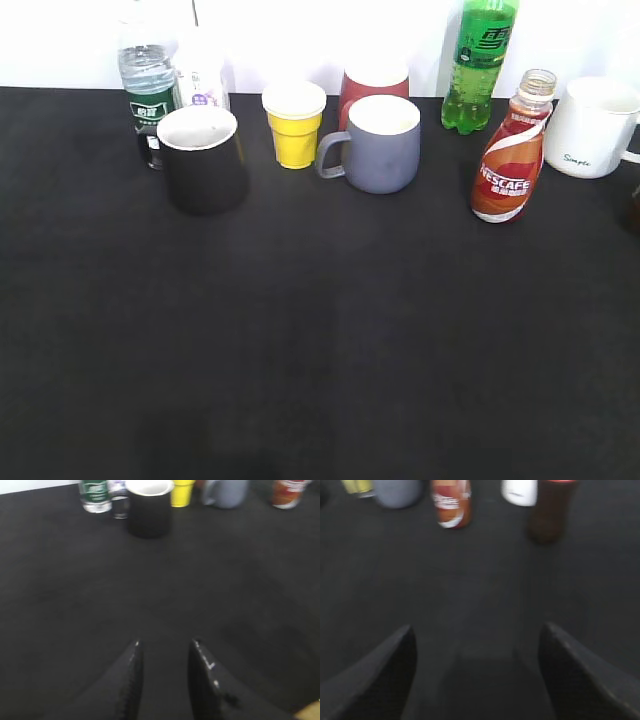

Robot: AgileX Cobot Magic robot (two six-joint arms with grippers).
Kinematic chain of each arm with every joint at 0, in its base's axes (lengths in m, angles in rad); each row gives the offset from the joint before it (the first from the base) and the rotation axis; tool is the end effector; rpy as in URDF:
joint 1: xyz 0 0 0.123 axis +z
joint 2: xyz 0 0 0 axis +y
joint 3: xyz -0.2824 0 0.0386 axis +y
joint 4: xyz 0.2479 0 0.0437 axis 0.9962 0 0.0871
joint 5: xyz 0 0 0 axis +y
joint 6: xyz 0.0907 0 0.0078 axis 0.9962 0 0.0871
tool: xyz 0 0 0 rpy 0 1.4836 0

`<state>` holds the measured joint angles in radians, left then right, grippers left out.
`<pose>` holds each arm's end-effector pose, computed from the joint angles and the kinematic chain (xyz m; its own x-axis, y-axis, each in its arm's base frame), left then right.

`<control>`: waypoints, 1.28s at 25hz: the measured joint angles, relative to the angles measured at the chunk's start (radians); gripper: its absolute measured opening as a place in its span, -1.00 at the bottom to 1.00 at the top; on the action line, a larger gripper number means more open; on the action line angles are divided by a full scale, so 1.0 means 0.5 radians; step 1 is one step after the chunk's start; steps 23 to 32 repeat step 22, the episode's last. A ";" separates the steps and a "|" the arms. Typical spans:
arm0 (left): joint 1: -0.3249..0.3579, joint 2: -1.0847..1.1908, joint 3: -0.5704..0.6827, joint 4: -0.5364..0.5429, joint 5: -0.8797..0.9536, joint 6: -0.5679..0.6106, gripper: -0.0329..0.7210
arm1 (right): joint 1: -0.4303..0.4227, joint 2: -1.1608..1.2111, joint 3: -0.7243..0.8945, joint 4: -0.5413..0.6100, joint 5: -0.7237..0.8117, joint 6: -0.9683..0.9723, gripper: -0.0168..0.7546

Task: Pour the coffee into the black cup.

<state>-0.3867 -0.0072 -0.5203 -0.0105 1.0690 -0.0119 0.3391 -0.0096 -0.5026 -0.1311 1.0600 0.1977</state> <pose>-0.0084 0.0025 0.2821 -0.4129 0.1498 -0.8984 0.3778 0.9257 -0.0193 -0.0031 -0.0121 0.2785 -0.4435 -0.0164 -0.8961 -0.1766 0.9818 0.0694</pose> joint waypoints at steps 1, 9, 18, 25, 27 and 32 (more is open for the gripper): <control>0.081 0.000 0.000 0.000 0.000 0.000 -0.28 | -0.105 0.000 0.000 0.000 0.000 0.000 0.58; 0.664 0.000 0.000 0.000 -0.002 0.000 -0.28 | -0.633 -0.001 0.000 0.004 -0.004 -0.001 0.57; 0.813 0.000 0.002 -0.002 -0.002 0.000 -0.28 | -0.633 -0.001 0.000 0.004 -0.006 -0.001 0.57; 0.813 0.000 0.002 -0.002 -0.002 0.000 -0.28 | -0.633 -0.001 0.000 0.004 -0.006 -0.001 0.57; 0.813 0.000 0.002 -0.002 -0.002 0.000 -0.28 | -0.633 -0.001 0.000 0.004 -0.006 -0.001 0.57; 0.813 0.000 0.002 -0.002 -0.002 0.000 -0.28 | -0.633 -0.001 0.000 0.004 -0.006 -0.001 0.57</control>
